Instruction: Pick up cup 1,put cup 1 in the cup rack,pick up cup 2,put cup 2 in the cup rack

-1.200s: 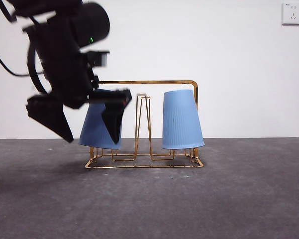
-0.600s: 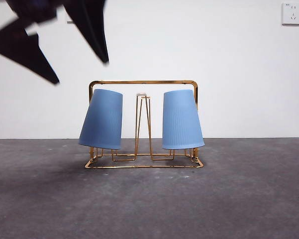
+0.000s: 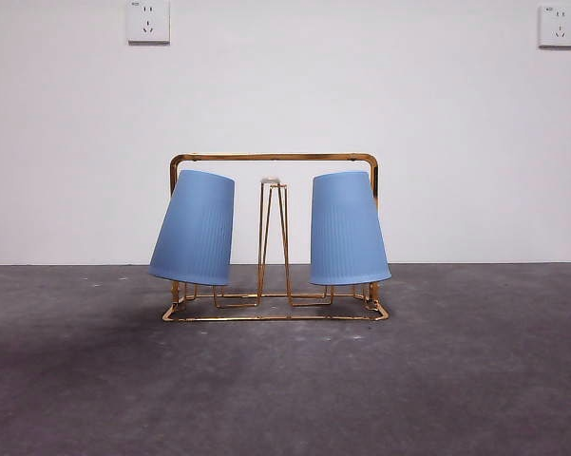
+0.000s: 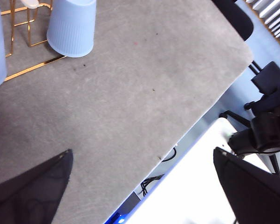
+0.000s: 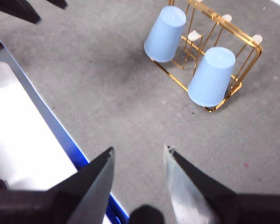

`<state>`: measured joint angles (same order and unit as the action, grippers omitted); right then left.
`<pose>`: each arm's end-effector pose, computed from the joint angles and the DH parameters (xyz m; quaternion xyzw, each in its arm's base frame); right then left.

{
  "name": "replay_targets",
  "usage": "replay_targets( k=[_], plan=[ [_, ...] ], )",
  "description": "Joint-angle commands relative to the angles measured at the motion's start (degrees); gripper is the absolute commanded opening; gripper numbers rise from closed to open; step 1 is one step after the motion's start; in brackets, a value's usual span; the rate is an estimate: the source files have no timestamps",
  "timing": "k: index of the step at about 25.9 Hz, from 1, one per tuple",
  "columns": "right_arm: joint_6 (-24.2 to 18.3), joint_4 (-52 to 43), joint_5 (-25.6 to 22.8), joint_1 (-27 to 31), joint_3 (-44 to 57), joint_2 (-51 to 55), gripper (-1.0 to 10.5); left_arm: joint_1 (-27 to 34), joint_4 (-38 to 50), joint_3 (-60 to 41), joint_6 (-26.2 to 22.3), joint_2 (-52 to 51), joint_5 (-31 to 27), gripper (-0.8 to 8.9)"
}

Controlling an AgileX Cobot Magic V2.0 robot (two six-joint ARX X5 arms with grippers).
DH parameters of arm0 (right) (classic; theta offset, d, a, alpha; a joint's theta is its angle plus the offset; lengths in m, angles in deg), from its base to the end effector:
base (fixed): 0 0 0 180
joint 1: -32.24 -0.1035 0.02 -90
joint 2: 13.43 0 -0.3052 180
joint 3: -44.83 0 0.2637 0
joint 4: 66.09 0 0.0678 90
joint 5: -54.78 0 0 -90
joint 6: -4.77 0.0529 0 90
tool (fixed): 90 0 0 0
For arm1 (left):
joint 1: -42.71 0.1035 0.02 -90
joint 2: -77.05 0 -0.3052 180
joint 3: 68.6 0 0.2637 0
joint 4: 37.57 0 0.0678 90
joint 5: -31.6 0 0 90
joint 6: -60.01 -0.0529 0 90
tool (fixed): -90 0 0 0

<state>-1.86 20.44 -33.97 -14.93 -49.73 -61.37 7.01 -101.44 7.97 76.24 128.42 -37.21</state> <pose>0.0598 0.0662 0.4443 -0.1825 0.2914 0.4030 0.8482 0.1184 -0.1086 0.3810 -0.0757 0.3886 -0.3986 0.8273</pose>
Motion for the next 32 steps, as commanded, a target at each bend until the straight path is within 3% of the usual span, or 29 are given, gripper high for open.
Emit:
replay_targets(
  k=[1,7,10,12,13,19,22,32],
  plan=[
    [0.70,0.57,-0.24,-0.02,0.31,0.04,1.9,-0.15,-0.87,-0.31,0.55,-1.31,0.26,5.02],
    [0.70,1.33,-0.24,-0.02,0.31,0.04,1.9,-0.15,-2.27,-0.31,0.57,-2.40,0.28,4.61],
    [0.70,2.27,-0.24,-0.02,0.31,0.04,1.7,-0.13,-2.34,-0.31,0.55,-2.51,1.27,1.98],
    [0.66,2.93,-0.24,-0.02,0.31,0.04,0.4,-0.15,-2.27,-0.31,0.50,-2.51,1.99,0.12],
    [0.61,3.17,-0.24,-0.02,0.31,0.04,-0.3,-0.15,-2.27,-0.31,0.50,-2.51,1.92,-0.14],
    [0.70,3.37,-0.24,-0.02,0.31,0.04,0.0,-0.13,-2.25,-0.31,0.44,-2.64,1.95,-0.05],
    [3.34,3.32,-0.24,-0.02,0.31,0.04,0.0,-0.13,-2.16,-0.31,0.44,-2.64,1.95,-0.05],
    [3.32,3.32,-0.24,-0.02,0.31,0.04,0.0,-0.13,-1.97,0.09,0.48,-2.62,1.92,-0.04]
  ],
)
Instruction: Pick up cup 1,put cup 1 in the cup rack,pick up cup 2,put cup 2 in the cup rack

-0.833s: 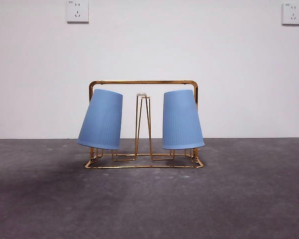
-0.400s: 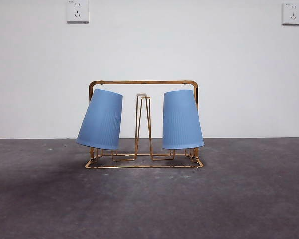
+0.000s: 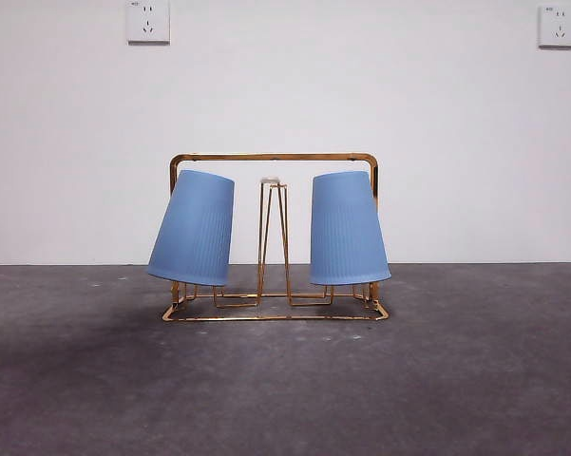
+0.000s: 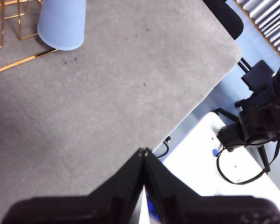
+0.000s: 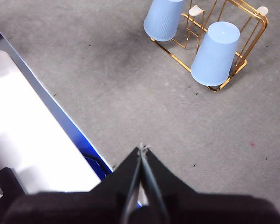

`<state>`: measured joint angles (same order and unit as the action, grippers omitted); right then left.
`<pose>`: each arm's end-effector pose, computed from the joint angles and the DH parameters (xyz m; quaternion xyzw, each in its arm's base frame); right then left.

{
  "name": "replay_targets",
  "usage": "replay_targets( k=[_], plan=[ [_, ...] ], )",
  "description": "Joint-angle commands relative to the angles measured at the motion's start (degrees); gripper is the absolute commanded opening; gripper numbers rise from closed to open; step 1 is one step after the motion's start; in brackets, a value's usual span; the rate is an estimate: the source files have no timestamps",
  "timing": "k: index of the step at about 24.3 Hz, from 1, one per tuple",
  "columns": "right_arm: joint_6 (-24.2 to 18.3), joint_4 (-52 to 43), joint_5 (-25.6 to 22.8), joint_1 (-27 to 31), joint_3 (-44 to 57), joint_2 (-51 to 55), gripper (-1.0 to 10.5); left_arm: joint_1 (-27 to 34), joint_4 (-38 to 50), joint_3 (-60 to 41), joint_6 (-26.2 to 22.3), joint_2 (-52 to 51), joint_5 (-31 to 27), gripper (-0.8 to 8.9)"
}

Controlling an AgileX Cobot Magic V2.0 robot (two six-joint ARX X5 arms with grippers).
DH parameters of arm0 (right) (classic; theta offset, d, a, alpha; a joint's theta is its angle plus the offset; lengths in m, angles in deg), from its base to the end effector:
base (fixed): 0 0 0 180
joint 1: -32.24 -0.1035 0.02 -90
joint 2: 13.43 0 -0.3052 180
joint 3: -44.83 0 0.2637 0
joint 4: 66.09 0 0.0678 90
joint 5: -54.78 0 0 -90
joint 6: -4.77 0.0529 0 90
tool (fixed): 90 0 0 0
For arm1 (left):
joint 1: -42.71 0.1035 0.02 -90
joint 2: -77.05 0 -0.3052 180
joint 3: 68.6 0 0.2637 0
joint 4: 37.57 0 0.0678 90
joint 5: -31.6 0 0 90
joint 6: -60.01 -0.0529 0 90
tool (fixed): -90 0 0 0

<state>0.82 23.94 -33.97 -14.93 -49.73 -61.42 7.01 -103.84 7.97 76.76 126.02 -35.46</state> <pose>0.0567 0.0628 0.4388 -0.1735 0.3276 0.3925 0.8418 0.1052 -0.1010 0.3831 -0.0834 0.3928 -0.4092 0.8193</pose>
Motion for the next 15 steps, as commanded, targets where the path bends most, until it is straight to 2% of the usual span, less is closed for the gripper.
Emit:
replay_targets(
  k=[1,10,15],
  plan=[
    [0.66,-0.17,-0.24,-0.02,0.31,0.09,0.0,-0.13,0.44,0.15,-0.04,-0.22,0.20,-0.04],
    [0.63,-0.17,-0.24,-0.02,0.31,0.09,0.0,-0.13,-0.02,0.48,-0.70,-0.22,-0.44,-0.04],
    [0.66,-0.17,-0.24,-0.02,0.31,0.09,0.0,-0.09,-0.79,0.48,-4.52,-0.22,-4.15,-0.03]
  ],
)
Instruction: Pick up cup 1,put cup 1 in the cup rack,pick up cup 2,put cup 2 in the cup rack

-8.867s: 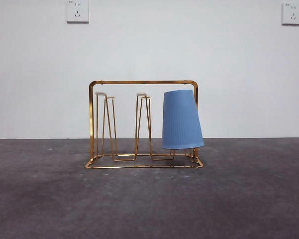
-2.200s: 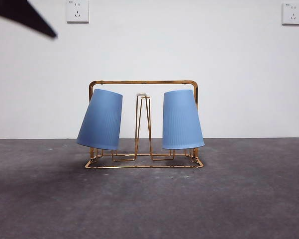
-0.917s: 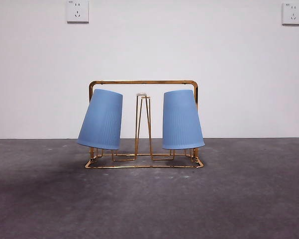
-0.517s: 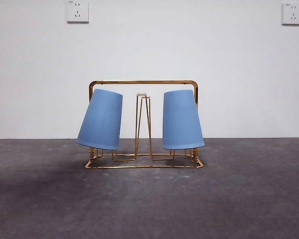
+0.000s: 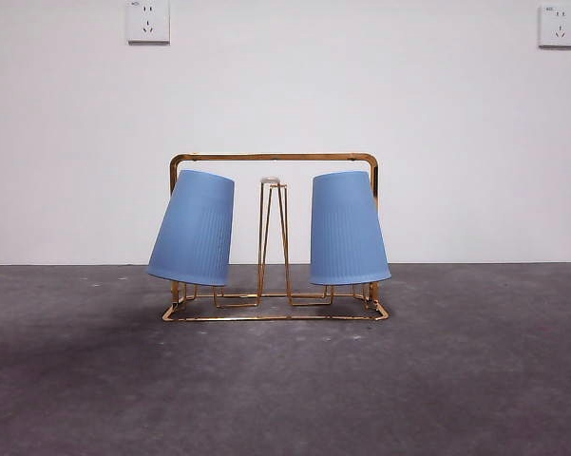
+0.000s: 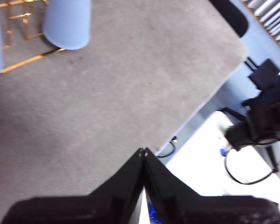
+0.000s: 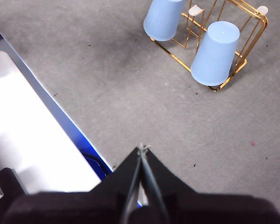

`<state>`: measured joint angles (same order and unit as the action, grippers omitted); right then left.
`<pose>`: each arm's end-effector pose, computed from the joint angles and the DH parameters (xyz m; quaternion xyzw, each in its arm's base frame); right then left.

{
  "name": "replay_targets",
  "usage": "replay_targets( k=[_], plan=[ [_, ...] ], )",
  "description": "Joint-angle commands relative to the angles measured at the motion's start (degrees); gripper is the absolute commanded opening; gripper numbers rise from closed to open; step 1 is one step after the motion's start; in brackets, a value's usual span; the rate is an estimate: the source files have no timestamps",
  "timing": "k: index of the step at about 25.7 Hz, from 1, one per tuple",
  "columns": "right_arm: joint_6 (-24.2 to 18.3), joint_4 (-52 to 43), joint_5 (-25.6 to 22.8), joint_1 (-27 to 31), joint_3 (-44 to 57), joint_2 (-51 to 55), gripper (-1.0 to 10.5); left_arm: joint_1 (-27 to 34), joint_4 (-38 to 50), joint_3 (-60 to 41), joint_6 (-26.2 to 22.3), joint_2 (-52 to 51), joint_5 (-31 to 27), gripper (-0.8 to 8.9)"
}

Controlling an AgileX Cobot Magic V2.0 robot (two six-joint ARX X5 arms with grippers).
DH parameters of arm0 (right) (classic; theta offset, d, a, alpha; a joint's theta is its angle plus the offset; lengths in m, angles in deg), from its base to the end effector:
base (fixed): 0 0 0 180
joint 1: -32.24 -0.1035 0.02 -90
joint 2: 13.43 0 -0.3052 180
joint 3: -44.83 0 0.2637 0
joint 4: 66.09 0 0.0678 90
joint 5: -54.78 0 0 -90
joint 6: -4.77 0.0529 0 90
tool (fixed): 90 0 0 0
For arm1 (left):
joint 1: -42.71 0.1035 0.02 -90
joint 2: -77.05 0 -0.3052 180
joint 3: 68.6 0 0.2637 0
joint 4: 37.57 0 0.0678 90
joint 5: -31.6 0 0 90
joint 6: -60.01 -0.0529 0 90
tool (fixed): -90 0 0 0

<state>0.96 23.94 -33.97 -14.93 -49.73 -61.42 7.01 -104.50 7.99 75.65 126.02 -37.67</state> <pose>0.0567 0.0628 0.4388 -0.1725 0.3281 0.3921 0.8420 0.1060 -0.0993 0.3817 -0.0695 0.3910 -0.3957 0.8281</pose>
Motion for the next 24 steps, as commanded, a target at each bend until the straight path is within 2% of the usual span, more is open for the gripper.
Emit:
replay_targets(
  k=[1,6,8,10,12,17,21,24],
  plan=[
    [0.52,-0.17,-0.24,-0.02,0.31,0.09,0.0,-0.09,-0.44,0.46,-4.81,-0.17,-2.86,-0.04],
    [0.50,-0.15,-0.24,-0.02,0.31,0.09,0.0,0.04,1.38,0.46,-13.66,-0.11,-7.54,-0.03],
    [0.50,-0.17,-0.24,-0.02,0.31,0.09,0.0,0.72,5.99,0.35,-17.57,-0.59,-12.39,-0.03],
    [0.52,-0.17,-0.24,-0.02,0.31,0.09,0.0,2.49,9.57,0.35,-23.89,-1.75,-18.12,-0.03],
    [0.52,-0.15,-0.24,-0.02,0.31,0.09,0.0,5.75,13.11,0.22,-28.33,-3.48,-20.33,-0.03],
    [0.52,-0.15,-0.24,-0.02,0.31,0.09,0.0,18.82,25.68,-4.66,-32.22,-11.72,-15.67,-0.03],
    [0.50,-0.17,-0.24,-0.02,0.31,0.09,0.0,28.65,35.76,-14.05,-34.60,-19.26,-18.05,-0.03],
    [0.52,-0.15,-0.24,-0.02,0.31,0.09,0.0,32.85,39.85,-22.43,-34.53,-24.20,-19.23,-0.03]
  ],
)
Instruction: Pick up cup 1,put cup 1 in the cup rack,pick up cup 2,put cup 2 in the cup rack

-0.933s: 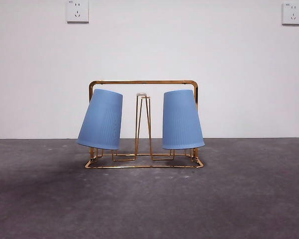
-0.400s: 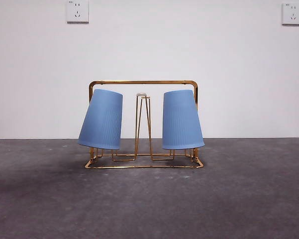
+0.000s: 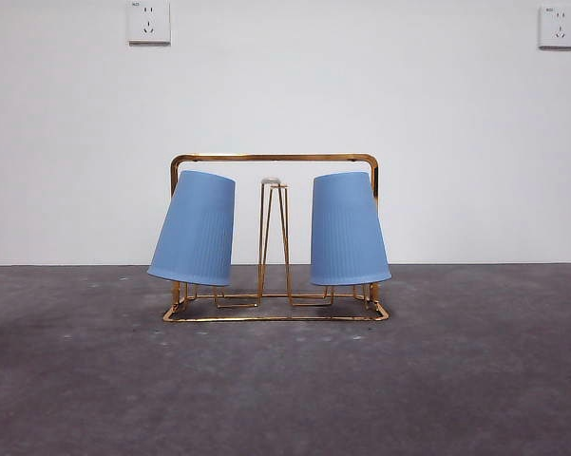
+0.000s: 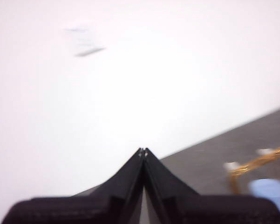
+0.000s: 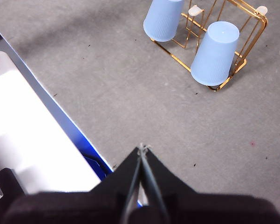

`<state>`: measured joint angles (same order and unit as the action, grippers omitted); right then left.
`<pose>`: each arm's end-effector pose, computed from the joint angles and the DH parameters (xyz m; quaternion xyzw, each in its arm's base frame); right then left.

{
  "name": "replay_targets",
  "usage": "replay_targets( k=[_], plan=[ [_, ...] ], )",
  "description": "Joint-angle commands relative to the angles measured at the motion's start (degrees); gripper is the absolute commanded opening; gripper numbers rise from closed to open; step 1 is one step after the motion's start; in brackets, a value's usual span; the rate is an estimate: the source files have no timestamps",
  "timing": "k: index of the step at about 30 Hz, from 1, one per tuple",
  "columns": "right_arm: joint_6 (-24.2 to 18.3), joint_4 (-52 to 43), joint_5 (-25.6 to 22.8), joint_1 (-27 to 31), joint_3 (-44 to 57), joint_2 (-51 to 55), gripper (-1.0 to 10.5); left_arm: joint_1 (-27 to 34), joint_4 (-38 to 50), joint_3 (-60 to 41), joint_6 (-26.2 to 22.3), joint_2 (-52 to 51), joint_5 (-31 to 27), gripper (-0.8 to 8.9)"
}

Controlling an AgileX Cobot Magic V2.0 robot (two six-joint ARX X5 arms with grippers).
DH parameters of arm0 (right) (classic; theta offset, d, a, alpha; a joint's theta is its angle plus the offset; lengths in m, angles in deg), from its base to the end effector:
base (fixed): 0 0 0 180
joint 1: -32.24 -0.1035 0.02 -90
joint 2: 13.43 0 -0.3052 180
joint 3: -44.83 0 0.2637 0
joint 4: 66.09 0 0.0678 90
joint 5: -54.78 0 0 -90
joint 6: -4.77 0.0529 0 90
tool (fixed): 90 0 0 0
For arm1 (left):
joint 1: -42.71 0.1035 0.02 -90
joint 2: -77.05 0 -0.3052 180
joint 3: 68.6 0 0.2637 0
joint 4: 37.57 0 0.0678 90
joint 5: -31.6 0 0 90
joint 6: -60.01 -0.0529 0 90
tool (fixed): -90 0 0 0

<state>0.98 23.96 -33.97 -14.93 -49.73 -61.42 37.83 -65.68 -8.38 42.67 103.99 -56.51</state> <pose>0.0567 0.0628 0.4387 -0.1724 0.3283 0.3920 0.8419 0.0881 -0.0093 0.3973 0.1492 -0.0535 -0.0515 0.9860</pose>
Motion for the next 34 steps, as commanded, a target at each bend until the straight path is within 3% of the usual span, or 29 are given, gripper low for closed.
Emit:
replay_targets(
  k=[1,8,16,34],
  plan=[
    [0.50,-0.17,-0.24,-0.02,0.31,0.09,0.0,2.89,1.57,-8.66,-1.27,-3.76,-0.39,-0.03],
    [0.50,-0.20,-0.24,-0.02,0.31,0.09,0.0,5.11,6.99,-28.41,4.63,-14.12,-0.39,-0.03],
    [0.50,-0.17,-0.24,-0.02,0.31,0.09,0.0,5.11,8.98,-41.83,9.86,-21.88,-0.44,-0.03],
    [0.48,-0.20,-0.26,-0.02,0.31,0.09,0.0,5.11,5.44,-46.64,16.02,-26.69,0.00,-0.03]
  ],
)
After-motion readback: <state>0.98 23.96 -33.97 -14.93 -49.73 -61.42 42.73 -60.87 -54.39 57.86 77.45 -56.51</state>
